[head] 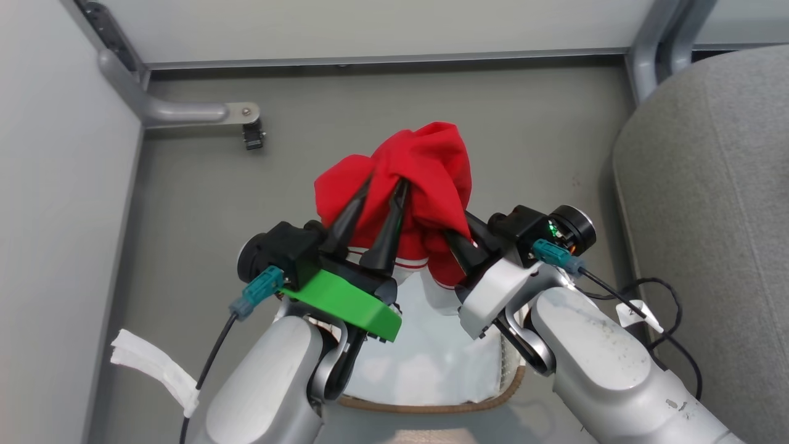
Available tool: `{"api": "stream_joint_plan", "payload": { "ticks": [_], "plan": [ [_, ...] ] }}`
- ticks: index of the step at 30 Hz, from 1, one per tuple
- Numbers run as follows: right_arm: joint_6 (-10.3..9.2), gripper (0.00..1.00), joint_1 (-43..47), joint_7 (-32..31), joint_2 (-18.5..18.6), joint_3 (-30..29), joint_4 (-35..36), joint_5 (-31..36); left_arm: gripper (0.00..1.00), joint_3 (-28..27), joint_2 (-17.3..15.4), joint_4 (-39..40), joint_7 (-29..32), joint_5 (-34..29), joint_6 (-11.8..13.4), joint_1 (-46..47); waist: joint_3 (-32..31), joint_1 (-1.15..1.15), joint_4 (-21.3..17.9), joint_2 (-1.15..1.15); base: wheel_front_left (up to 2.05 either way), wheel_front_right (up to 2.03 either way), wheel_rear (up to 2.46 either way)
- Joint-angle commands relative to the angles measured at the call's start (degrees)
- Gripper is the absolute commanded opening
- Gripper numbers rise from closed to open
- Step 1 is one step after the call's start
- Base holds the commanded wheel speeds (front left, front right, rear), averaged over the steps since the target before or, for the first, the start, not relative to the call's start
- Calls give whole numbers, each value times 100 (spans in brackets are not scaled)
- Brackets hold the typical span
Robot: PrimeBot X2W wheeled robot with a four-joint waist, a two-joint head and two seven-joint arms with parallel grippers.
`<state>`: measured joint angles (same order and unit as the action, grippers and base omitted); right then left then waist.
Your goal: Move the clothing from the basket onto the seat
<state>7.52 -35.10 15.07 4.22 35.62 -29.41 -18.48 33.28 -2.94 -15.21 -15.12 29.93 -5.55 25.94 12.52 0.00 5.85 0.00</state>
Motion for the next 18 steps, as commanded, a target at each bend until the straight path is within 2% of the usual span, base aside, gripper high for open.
{"api": "stream_joint_plan", "payload": {
  "ticks": [1,11,18],
  "plan": [
    [-6,0,131,14,-12,-54,101,43,100,-83,-49,-47,-4,-111,-31,-81,70,0,-558,0,0,0,0],
    [-6,0,551,14,5,-563,639,80,100,-386,-121,-204,-4,-549,-142,-202,280,0,-2102,0,0,0,0],
    [-6,0,823,15,-33,-883,906,102,100,-477,-130,-317,-4,-681,-185,-214,352,0,-2888,0,0,0,0]
  ]
}}
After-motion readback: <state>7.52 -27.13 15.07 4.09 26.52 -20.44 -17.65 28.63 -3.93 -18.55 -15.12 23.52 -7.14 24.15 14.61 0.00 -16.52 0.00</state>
